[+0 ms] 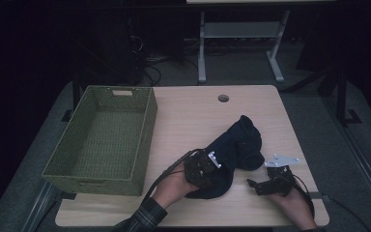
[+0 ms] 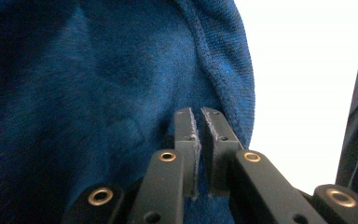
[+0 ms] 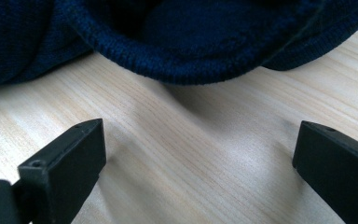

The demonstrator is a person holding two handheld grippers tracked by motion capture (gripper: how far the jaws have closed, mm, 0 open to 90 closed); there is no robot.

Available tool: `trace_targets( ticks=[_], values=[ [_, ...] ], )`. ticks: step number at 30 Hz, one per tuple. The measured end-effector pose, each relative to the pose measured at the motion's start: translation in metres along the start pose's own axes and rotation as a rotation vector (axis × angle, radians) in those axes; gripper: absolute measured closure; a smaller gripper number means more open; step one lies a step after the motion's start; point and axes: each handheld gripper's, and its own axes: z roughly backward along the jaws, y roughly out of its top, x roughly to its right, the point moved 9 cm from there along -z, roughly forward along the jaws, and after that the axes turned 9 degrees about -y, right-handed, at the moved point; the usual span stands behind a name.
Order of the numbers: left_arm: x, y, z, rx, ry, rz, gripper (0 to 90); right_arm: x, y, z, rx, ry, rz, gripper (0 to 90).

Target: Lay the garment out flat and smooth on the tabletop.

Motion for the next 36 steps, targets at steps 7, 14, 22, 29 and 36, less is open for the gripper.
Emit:
trace_targets(
  ticks=[7,14,22,29,36],
  values=[
    [0.000,-0.010,0.023,0.066,0.032,0.015,72.0,0.000,0.000,0.000,0.000,-0.001,0.003,2.2],
    [-0.002,-0.017,0.044,0.124,0.043,0.037,59.9,0.000,0.000,0.000,0.000,0.000,0.000,2.2],
    [-0.009,-0.018,0.075,0.201,0.105,0.052,53.9,0.000,0.000,0.000,0.000,0.000,-0.001,2.2],
    [-0.022,-0.009,0.091,0.252,0.159,0.053,52.8,0.000,0.000,0.000,0.001,-0.001,0.002,2.2],
    [-0.031,0.008,0.090,0.255,0.171,0.029,52.6,0.000,0.000,0.000,0.000,-0.001,0.003,2.2]
  ],
)
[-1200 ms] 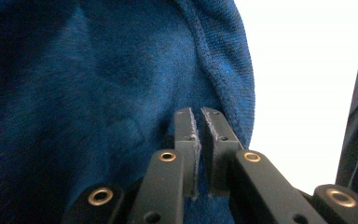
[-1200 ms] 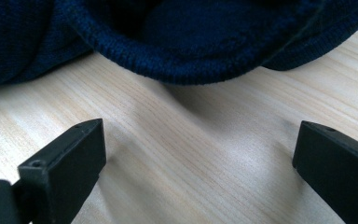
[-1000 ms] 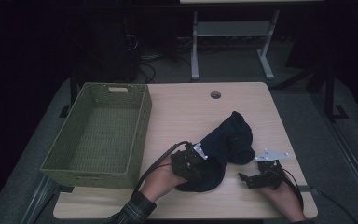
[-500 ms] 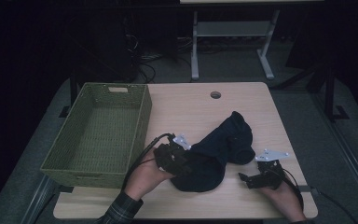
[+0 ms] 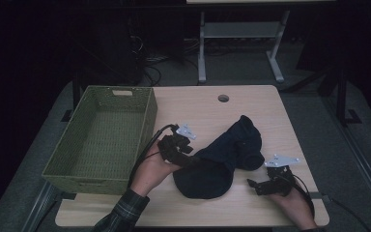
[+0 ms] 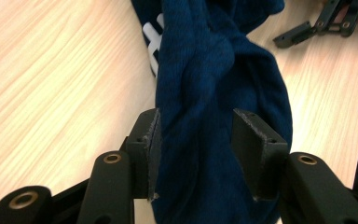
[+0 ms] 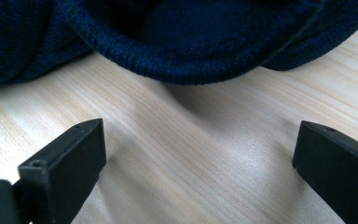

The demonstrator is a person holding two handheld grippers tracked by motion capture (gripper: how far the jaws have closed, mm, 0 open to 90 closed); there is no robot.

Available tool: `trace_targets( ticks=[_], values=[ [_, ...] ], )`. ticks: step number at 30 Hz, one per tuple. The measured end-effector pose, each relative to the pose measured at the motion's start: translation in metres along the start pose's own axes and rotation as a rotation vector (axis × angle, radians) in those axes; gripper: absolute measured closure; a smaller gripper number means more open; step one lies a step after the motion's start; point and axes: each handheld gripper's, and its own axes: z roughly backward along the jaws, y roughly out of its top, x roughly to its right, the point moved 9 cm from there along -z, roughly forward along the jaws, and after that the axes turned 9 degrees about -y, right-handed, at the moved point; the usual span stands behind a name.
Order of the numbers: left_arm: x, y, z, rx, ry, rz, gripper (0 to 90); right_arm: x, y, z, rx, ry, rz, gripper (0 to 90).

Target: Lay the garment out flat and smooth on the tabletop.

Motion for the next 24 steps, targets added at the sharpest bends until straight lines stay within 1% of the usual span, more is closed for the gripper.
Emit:
trace_targets(
  ticks=[3,4,5,6,8,9,11,14,17,18,19,20,21,24],
  values=[
    [0.000,0.004,-0.010,-0.018,-0.011,-0.013,54.7,0.000,0.000,0.000,0.001,0.000,0.000,2.2],
    [0.001,0.006,-0.014,-0.018,-0.017,-0.012,58.4,0.000,0.000,0.000,0.000,0.000,0.000,2.2],
    [-0.001,0.006,-0.015,-0.029,-0.019,-0.021,64.6,0.000,0.000,0.000,0.000,0.000,0.000,2.2],
    [-0.002,0.008,-0.017,-0.023,-0.014,-0.014,69.6,0.000,0.000,0.000,0.000,0.000,0.000,2.2],
    [-0.006,0.007,-0.019,-0.037,0.001,-0.019,80.8,0.000,0.000,0.000,0.000,0.000,0.000,2.2],
    [-0.009,0.007,-0.020,-0.035,0.010,-0.009,83.1,0.000,0.000,0.000,0.000,0.000,0.000,2.2],
    [-0.015,0.006,-0.021,-0.033,0.022,0.013,84.9,0.000,0.000,0.000,0.000,0.000,0.000,2.2],
    [-0.024,0.002,-0.022,-0.034,0.043,0.041,85.2,0.000,0.000,0.000,0.000,0.000,0.000,2.2],
    [-0.034,-0.005,-0.026,-0.049,0.070,0.069,85.1,0.000,0.000,0.000,0.000,0.000,0.000,2.2],
    [-0.039,-0.009,-0.028,-0.054,0.077,0.088,85.1,0.000,0.000,0.000,0.000,0.000,0.000,2.2],
    [-0.042,-0.011,-0.030,-0.059,0.081,0.101,85.2,0.000,0.000,0.000,0.000,0.000,0.000,2.2],
    [-0.047,-0.014,-0.032,-0.068,0.094,0.111,85.2,0.000,0.000,0.000,0.000,0.000,0.000,2.2],
    [-0.050,-0.018,-0.033,-0.084,0.098,0.129,85.2,0.000,0.000,0.000,0.000,0.000,-0.001,2.3],
    [-0.058,-0.027,-0.038,-0.099,0.113,0.160,85.1,0.000,0.000,0.000,0.000,0.000,0.000,2.3]
  ],
)
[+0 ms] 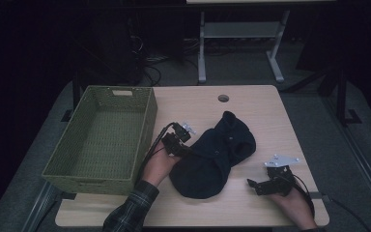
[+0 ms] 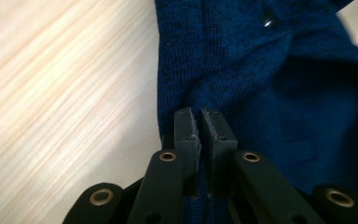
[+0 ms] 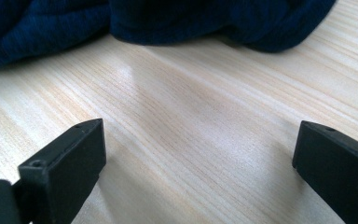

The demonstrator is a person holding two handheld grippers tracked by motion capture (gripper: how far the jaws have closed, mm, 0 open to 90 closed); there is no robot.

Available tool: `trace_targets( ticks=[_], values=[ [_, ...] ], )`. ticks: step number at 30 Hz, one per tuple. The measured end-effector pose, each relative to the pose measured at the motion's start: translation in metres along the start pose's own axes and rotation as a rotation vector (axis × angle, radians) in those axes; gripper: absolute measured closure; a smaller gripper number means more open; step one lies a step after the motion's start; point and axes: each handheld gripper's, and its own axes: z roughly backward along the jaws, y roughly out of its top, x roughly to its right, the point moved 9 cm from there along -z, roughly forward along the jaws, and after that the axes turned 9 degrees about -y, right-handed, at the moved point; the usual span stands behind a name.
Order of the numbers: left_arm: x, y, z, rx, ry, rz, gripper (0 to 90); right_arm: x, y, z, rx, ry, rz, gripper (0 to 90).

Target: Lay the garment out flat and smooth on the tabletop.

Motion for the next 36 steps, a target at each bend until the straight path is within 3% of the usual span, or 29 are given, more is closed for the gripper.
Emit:
trace_targets(
  ticks=[5,10,16,26,29,36],
  values=[
    [-0.007,-0.012,-0.010,-0.045,-0.010,0.034,85.0,0.000,0.000,0.000,-0.001,0.000,0.000,2.3],
    [0.002,-0.016,-0.017,-0.059,-0.040,0.025,84.6,0.000,0.000,0.000,0.000,0.000,0.000,2.3],
    [0.023,-0.019,-0.020,-0.062,-0.098,0.007,84.2,0.000,0.000,0.000,0.000,0.000,0.000,2.3],
    [0.068,-0.024,-0.025,-0.079,-0.185,-0.071,82.5,0.001,0.000,0.000,-0.001,-0.001,0.000,3.9],
    [0.069,-0.019,-0.019,-0.058,-0.181,-0.076,75.1,0.002,0.001,0.004,-0.003,0.001,-0.001,16.0],
    [0.050,0.001,0.001,0.034,-0.131,-0.058,60.9,0.018,0.021,0.011,0.065,-0.036,-0.013,21.9]
  ],
)
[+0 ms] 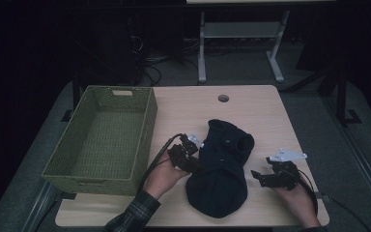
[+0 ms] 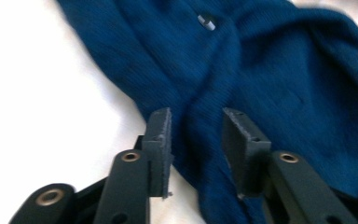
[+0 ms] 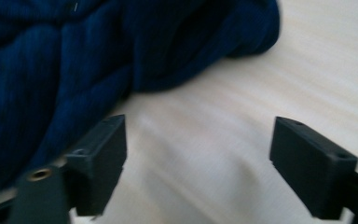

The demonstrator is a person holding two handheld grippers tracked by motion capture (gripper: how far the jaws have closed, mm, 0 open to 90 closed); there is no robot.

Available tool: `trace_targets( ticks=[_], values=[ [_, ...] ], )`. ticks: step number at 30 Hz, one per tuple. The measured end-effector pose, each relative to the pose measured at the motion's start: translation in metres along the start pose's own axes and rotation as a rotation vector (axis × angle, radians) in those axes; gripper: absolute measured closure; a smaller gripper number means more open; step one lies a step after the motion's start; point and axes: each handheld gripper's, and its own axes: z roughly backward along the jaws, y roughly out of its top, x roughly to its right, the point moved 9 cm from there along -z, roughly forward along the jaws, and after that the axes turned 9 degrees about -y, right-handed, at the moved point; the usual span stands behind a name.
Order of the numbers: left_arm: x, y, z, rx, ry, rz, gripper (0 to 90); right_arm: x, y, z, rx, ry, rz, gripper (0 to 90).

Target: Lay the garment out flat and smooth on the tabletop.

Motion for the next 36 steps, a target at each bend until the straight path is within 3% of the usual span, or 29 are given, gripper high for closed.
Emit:
trace_targets(
  ticks=[10,13,16,19,22,27,30,36],
  values=[
    [-0.034,0.027,0.003,0.084,0.050,0.032,53.8,0.021,0.029,-0.018,0.026,-0.026,-0.061,38.2],
    [-0.039,0.030,-0.001,0.093,0.042,0.038,51.6,0.023,0.033,-0.026,0.005,-0.013,-0.078,39.1],
    [-0.041,0.032,-0.007,0.101,0.028,0.040,50.5,0.022,0.041,-0.030,0.036,0.000,-0.095,42.3],
    [-0.044,0.031,-0.015,0.075,0.018,0.022,50.7,0.021,0.040,-0.039,0.009,0.009,-0.094,43.5],
    [-0.047,0.029,-0.022,0.058,0.002,0.019,57.9,0.018,0.041,-0.045,-0.006,0.033,-0.099,52.4],
    [-0.049,0.026,-0.029,0.043,-0.016,0.028,82.9,0.013,0.043,-0.053,-0.039,0.052,-0.082,73.6],
    [-0.050,0.023,-0.031,0.026,-0.018,0.032,86.4,0.012,0.044,-0.055,-0.040,0.047,-0.070,83.1],
    [-0.048,0.018,-0.019,0.026,-0.005,0.040,87.3,0.015,0.046,-0.051,-0.032,0.020,-0.041,85.5]
  ],
)
